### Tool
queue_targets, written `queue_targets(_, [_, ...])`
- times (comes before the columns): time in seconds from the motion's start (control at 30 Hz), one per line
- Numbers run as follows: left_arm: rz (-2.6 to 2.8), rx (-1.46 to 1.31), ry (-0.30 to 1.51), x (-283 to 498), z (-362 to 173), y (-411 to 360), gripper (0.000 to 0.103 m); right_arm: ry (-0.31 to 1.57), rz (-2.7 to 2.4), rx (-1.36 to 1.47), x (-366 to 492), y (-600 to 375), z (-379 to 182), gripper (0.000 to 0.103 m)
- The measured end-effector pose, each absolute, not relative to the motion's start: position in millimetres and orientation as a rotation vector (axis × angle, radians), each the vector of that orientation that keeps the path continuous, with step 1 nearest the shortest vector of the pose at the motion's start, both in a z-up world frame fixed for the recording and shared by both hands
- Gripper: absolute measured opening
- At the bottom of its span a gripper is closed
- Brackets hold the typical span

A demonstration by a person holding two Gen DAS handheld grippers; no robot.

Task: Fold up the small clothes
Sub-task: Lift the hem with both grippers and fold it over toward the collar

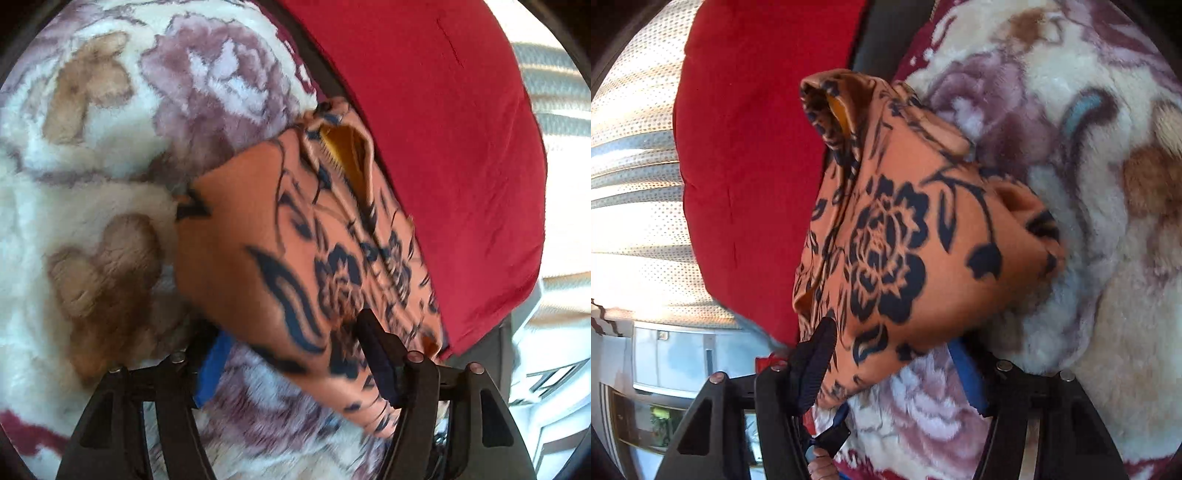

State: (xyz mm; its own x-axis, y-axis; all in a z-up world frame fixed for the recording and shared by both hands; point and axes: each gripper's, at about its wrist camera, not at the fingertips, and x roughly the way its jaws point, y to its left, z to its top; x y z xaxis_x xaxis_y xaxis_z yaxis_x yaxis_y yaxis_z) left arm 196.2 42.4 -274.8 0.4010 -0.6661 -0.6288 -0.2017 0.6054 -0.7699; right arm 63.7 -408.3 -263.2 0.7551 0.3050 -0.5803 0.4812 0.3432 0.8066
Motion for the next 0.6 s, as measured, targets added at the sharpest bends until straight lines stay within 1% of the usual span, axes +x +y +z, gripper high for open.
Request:
queue_targets(0.13, [-0.337,-0.926,1.116,202.5,-270.7,43.8,0.068,0.704,-0.189,1.208,77.8,-404.7,-264.2,0.067])
queue_targets(0.17, [-0.328,-0.909,1.103,202.7,-268.8,43.1,0.061,0.699,-0.199,1.192,80.7,-404.4,-263.4,0.067])
queue_targets(0.2, [-0.315,-0.891,1.095,207.2,-270.2,39.0,0.049,0.695,-0.209,1.174,83.6,-403.6,-262.5,0.067])
queue_targets(0.23, [-0.304,-0.87,1.09,208.7,-268.9,34.5,0.045,0.68,-0.222,1.149,86.2,-402.0,-260.3,0.067])
queue_targets(0.33, [-0.315,-0.856,1.078,210.3,-271.1,36.3,0.038,0.674,-0.242,1.082,89.8,-393.8,-253.3,0.065])
queue_targets(0.37, [-0.319,-0.853,1.073,211.9,-272.4,30.0,0.033,0.673,-0.253,1.065,90.9,-392.8,-252.1,0.06])
queue_targets(0.4, [-0.326,-0.855,1.068,213.0,-272.4,29.3,0.03,0.675,-0.266,1.048,92.8,-391.9,-252.1,0.043])
queue_targets(0.43, [-0.334,-0.858,1.059,213.6,-271.9,29.7,0.028,0.69,-0.273,1.036,96.5,-391.7,-254.9,0.032])
queue_targets(0.47, [-0.345,-0.858,1.051,214.4,-269.9,30.2,0.026,0.701,-0.267,1.05,98.6,-392.9,-258.7,0.025])
queue_targets(0.53, [-0.372,-0.858,1.024,216.7,-262.0,31.3,0.024,0.683,-0.269,1.035,100.5,-388.5,-255.7,0.02])
queue_targets(0.6, [-0.433,-0.889,0.971,221.1,-245.9,34.0,0.022,0.647,-0.258,0.933,102.5,-381.7,-234.9,0.016])
